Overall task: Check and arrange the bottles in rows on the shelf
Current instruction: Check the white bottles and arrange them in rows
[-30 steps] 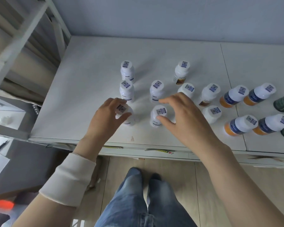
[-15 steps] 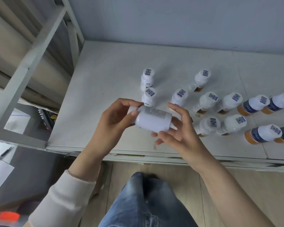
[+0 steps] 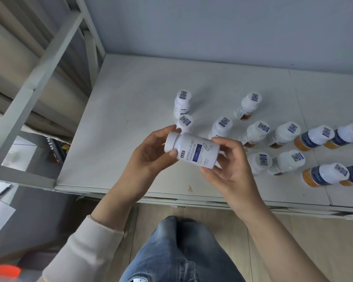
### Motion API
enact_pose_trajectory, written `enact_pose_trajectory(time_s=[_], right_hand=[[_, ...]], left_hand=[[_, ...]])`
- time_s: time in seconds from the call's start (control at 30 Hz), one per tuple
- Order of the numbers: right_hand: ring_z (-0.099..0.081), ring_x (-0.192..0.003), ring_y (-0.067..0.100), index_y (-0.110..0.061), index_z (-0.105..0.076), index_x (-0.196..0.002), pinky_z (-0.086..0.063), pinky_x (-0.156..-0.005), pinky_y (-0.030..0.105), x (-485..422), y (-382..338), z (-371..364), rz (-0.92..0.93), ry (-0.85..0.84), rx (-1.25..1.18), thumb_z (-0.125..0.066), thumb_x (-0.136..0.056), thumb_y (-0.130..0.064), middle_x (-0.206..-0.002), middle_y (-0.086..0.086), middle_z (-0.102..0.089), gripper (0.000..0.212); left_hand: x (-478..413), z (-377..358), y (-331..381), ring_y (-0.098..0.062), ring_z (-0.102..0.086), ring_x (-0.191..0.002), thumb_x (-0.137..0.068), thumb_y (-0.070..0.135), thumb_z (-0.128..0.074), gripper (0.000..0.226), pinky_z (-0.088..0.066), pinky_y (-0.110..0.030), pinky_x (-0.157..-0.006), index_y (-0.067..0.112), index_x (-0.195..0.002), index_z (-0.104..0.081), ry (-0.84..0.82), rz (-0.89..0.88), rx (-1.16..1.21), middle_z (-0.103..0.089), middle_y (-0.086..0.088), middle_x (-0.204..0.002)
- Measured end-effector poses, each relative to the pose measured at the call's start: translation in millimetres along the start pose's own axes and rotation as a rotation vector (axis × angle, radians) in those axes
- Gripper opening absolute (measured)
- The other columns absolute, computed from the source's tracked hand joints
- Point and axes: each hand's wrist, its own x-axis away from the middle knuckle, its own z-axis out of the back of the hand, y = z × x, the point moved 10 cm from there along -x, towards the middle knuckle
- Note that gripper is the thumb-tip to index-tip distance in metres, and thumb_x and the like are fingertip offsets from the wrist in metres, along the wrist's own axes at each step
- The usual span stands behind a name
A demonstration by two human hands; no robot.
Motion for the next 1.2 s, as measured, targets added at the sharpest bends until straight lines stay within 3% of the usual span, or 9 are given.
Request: enact_pose_trajectory(time_s=[0.1, 0.23, 0.33, 0.4, 0.53, 0.63, 0.87, 1.07, 1.2], right_hand=[[-0.059, -0.104, 0.01, -0.031, -0.049, -0.11, -0.051, -0.084, 0.02, -4, -12, 2, 0.1, 0.043, 0.228, -0.069, -0.072, -0.007, -0.119, 0.005, -0.055, 0.049], [-0.054, -0.106, 0.017, -0.025, -0.049, -0.122, -0.052, -0.084, 0.026, -4, -35, -12, 0.348, 0.059, 0.681, -0.07, -0.074, -0.023, -0.113, -0.009, -0.047, 0.052], [-0.055, -0.103, 0.014, -0.021, -0.049, -0.123, -0.051, -0.084, 0.026, -6, -28, -12, 0.278, 0.008, 0.792, -0.076, -0.073, -0.013, -0.113, -0.006, -0.048, 0.057], [-0.053, -0.104, 0.012, -0.018, -0.051, -0.123, -0.05, -0.086, 0.03, -7, -18, -6, 0.17, -0.067, 0.949, -0.076, -0.073, -0.013, -0.115, -0.003, -0.051, 0.056], [-0.049, -0.114, 0.023, -0.019, -0.048, -0.129, -0.042, -0.078, 0.031, -10, -22, 4, 0.087, -0.121, 1.338, -0.069, -0.08, -0.025, -0.125, 0.003, -0.048, 0.053], [-0.045, -0.115, 0.024, -0.023, -0.039, -0.132, -0.031, -0.072, 0.027, -16, -24, 7, 0.013, -0.162, 1.585, -0.061, -0.085, -0.035, -0.126, 0.002, -0.043, 0.054], [-0.045, -0.109, 0.027, -0.019, -0.04, -0.129, -0.04, -0.081, 0.035, -21, -27, 22, -0.069, -0.112, 1.692, -0.06, -0.085, -0.036, -0.121, 0.006, -0.045, 0.051], [-0.044, -0.114, 0.029, -0.016, -0.04, -0.128, -0.04, -0.082, 0.035, -27, -31, 37, -0.106, -0.062, 1.696, -0.057, -0.087, -0.034, -0.123, 0.008, -0.045, 0.047], [-0.044, -0.115, 0.028, -0.015, -0.041, -0.127, -0.04, -0.083, 0.036, -32, -35, 54, -0.118, -0.057, 1.667, -0.056, -0.088, -0.036, -0.124, 0.008, -0.045, 0.047]], left_hand=[[-4, 3, -18, -0.013, -0.064, -0.105, -0.084, 0.009, -0.057, 0.033, -0.053, -0.026, -0.084, 0.021, -0.115, -0.059, 0.079, 0.111, 0.202, -0.069, 0.005, -0.112], [-11, 5, -34, -0.016, -0.067, -0.095, -0.083, 0.022, -0.051, 0.027, -0.055, -0.027, -0.081, 0.015, -0.107, -0.063, 0.13, 0.234, 0.348, -0.072, -0.001, -0.104], [-16, 12, -31, -0.014, -0.068, -0.082, -0.078, 0.02, -0.055, 0.027, -0.056, -0.024, -0.075, 0.014, -0.103, -0.063, 0.136, 0.258, 0.272, -0.072, 0.0, -0.091], [-19, 21, -19, -0.01, -0.067, -0.083, -0.077, 0.017, -0.061, 0.026, -0.055, -0.023, -0.074, 0.017, -0.103, -0.063, 0.127, 0.184, 0.039, -0.071, 0.004, -0.093], [-21, 13, 5, -0.009, -0.06, -0.096, -0.08, 0.007, -0.069, 0.03, -0.051, -0.022, -0.084, 0.029, -0.099, -0.062, 0.021, -0.056, -0.654, -0.062, 0.002, -0.108], [-21, -5, -3, -0.013, -0.057, -0.098, -0.077, 0.004, -0.072, 0.034, -0.05, -0.029, -0.088, 0.021, -0.106, -0.064, -0.091, -0.188, -0.95, -0.056, 0.001, -0.109], [-27, -17, -30, -0.02, -0.057, -0.103, -0.077, 0.012, -0.072, 0.038, -0.052, -0.041, -0.079, 0.023, -0.112, -0.062, -0.143, -0.189, -1.177, -0.054, 0.002, -0.117], [-24, -25, -29, -0.02, -0.055, -0.103, -0.077, 0.019, -0.073, 0.041, -0.051, -0.033, -0.064, 0.024, -0.115, -0.059, -0.118, -0.268, -1.314, -0.054, 0.001, -0.119], [-30, -42, -16, -0.019, -0.053, -0.104, -0.075, 0.032, -0.073, 0.046, -0.043, -0.024, -0.062, 0.023, -0.117, -0.058, -0.103, -0.356, -1.37, -0.058, 0.002, -0.119]])
